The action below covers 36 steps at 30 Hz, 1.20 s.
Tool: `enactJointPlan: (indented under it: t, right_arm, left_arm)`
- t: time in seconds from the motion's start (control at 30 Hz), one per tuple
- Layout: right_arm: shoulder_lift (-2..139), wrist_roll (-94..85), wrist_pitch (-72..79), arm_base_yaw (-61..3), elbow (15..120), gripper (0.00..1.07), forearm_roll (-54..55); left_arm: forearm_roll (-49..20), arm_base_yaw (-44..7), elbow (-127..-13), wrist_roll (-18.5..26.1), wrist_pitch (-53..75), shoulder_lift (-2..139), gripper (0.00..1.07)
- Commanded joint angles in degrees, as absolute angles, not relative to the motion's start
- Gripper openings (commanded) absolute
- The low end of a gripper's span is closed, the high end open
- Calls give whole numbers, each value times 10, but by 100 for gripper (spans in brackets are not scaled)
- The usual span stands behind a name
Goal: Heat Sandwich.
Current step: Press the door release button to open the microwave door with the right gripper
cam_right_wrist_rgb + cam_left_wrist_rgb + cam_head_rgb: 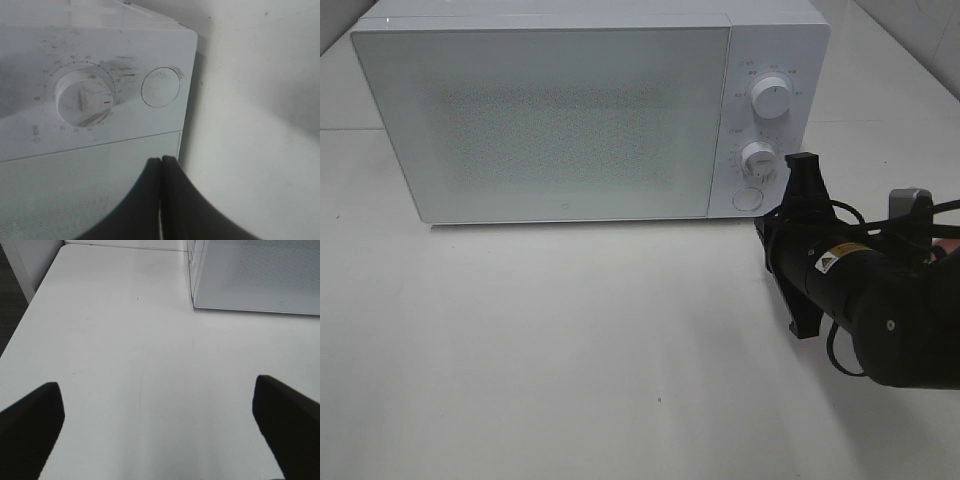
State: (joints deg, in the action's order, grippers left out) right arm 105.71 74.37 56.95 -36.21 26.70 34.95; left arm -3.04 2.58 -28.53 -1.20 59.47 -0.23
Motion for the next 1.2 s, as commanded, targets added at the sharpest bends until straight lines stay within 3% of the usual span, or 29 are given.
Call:
enactJointPlan:
  t: [0.03,0.7,1.2]
  right_arm:
    - [1071,754,568,-348,286,0,323]
    - [1153,777,543,-274,387,0,261]
    - [1188,777,532,-269,435,0,266]
  left_arm:
    - [-34,27,-283,-13,592,-19,98]
    - [-34,27,-283,-13,592,-19,98]
    - [-34,27,-283,-13,592,-19,98]
